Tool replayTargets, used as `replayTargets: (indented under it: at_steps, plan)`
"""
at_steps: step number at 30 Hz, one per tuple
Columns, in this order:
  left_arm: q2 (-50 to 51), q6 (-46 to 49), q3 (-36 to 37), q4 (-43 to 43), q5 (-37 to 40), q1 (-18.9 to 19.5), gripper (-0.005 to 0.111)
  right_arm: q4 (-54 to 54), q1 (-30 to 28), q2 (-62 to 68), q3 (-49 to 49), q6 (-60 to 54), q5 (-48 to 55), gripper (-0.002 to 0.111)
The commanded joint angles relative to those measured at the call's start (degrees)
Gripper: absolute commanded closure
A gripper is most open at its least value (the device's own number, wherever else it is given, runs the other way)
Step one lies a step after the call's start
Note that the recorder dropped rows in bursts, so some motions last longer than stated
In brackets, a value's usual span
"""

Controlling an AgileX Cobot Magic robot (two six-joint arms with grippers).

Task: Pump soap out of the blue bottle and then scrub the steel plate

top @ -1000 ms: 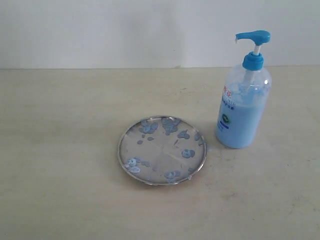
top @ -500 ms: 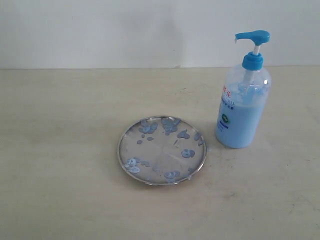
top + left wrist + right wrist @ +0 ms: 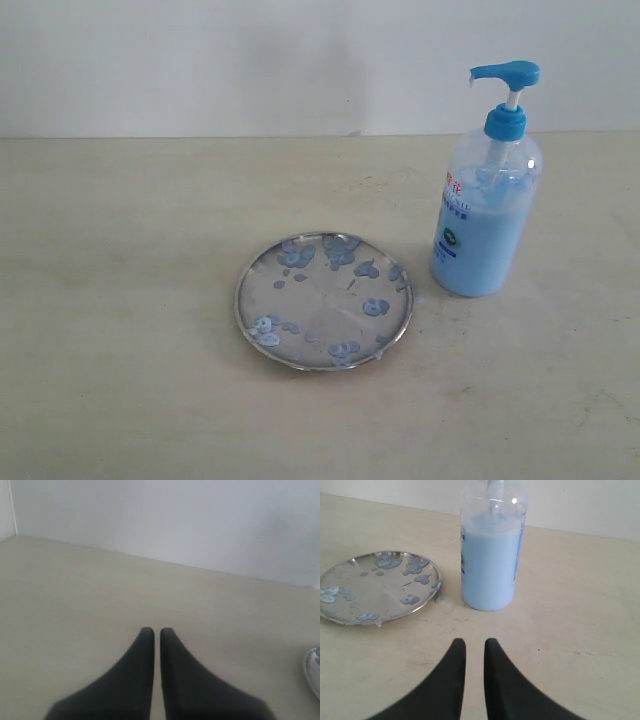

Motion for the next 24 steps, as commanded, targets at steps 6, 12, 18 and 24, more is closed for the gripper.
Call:
replayTargets:
  at_steps: [6,12,18,24]
  plan:
    - [-5.6,9.8,0.8,3.2,9.9,-0.3,0.102,0.1,-0.2,-0.3,-0.1,0.1,-0.2,0.104]
    - [-5.6,9.8,0.8,2.9,9.6,-0.3,0.102,0.1,-0.2,-0.3,-0.1,0.1,-0.2,0.104]
    - [-5.6,9.8,0.8,2.9,8.2,-0.3,0.102,0.5,-0.2,-0.3,-0.1,0.1,-0.6,0.104]
    - [-5.6,9.8,0.8,3.4,4.3,-0.3,0.102,0.5,-0.2,-0.3,-0.1,0.1,-1.5,0.104]
